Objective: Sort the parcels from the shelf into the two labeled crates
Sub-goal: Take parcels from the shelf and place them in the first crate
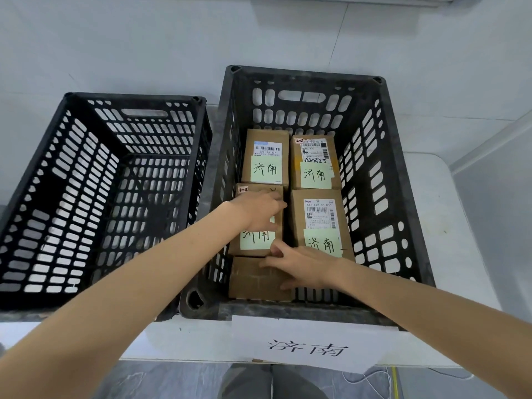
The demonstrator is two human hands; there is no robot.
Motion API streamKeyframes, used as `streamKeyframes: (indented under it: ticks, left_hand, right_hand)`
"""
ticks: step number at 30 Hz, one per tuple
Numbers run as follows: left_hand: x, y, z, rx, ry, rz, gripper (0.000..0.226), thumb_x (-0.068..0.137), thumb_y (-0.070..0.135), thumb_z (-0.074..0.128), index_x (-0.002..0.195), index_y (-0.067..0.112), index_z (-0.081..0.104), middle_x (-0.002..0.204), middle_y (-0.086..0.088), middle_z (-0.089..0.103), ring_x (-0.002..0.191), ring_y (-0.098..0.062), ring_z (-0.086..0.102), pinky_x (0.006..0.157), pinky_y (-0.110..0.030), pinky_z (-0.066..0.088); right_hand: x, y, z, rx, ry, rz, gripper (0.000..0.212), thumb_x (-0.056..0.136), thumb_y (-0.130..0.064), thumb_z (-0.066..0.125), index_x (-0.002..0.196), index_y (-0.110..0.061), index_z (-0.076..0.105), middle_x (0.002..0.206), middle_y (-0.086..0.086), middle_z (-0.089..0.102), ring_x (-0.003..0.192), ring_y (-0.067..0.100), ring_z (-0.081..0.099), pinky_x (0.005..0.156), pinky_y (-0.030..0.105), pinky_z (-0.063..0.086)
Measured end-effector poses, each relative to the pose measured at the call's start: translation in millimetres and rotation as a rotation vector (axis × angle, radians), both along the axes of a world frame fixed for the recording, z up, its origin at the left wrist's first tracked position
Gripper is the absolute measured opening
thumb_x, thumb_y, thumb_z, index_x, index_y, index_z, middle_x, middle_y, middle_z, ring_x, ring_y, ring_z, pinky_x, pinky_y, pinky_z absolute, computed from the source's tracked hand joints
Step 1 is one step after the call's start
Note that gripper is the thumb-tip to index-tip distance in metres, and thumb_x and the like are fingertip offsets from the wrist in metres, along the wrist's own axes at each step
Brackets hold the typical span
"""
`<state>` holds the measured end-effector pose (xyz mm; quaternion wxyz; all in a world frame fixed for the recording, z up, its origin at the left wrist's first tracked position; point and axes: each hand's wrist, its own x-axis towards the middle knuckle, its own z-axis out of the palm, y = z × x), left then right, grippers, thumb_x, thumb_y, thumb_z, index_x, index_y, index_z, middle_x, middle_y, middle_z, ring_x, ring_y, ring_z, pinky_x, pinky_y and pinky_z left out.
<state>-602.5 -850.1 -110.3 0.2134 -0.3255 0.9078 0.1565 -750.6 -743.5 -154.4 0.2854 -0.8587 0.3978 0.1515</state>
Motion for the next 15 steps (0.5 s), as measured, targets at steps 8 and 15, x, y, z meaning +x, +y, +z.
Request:
streamKeyframes:
  ticks: [8, 15]
  left_hand:
    - [7.2, 3.3, 43.0, -0.096, 0.300, 0.145, 0.052, 0.098, 0.039, 0.050, 0.145, 0.018, 0.043, 0.144, -0.003, 0.050, 0.131, -0.022, 0.045, 0.106, -0.039, 0.039]
    - [21.1, 27.4, 89.2, -0.422, 0.449, 0.344, 0.055, 0.098, 0.049, 0.042, 0.147, 0.023, 0.039, 0.144, -0.002, 0.051, 0.133, -0.023, 0.040, 0.106, -0.043, 0.032]
  right_hand:
    - [-16.3, -36.7, 66.7, -0.074, -0.054, -0.326, 0.044, 0.099, -0.038, 0.053, 0.141, -0.025, 0.048, 0.137, 0.001, 0.051, 0.111, 0.014, 0.056, 0.100, 0.036, 0.044]
    - [-21.1, -38.7, 133.8, -0.344, -0.130, -0.544, 0.053, 0.098, -0.038, 0.056, 0.147, -0.024, 0.041, 0.140, 0.002, 0.053, 0.126, 0.019, 0.052, 0.102, 0.041, 0.046]
